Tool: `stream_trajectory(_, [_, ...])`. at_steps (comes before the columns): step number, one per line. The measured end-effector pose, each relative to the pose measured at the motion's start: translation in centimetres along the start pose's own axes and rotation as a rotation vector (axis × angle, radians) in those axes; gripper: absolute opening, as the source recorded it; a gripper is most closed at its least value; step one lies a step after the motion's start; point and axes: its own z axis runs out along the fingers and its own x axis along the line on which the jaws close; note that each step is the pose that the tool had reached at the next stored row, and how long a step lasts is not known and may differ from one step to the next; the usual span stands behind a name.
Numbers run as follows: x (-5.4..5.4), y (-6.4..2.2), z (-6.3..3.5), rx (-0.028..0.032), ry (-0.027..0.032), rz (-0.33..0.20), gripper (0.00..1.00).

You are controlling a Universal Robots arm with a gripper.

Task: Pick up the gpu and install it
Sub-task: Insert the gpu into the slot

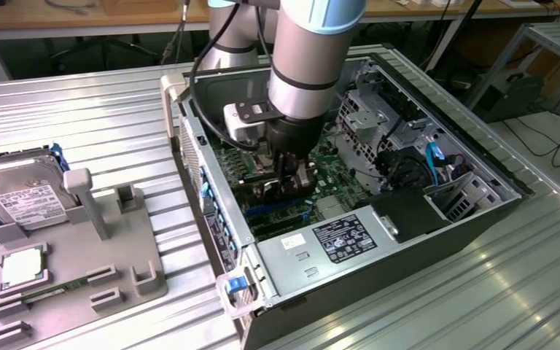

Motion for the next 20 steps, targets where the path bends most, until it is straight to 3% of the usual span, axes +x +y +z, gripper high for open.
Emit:
stream_trajectory(7, [-0.01,0.02,0.61,-0.0004,-0.0007,-0.005,0.27])
stream_trajectory(20, [-0.02,0.02,0.66,-0.0002,-0.0014,-0.005,0.27])
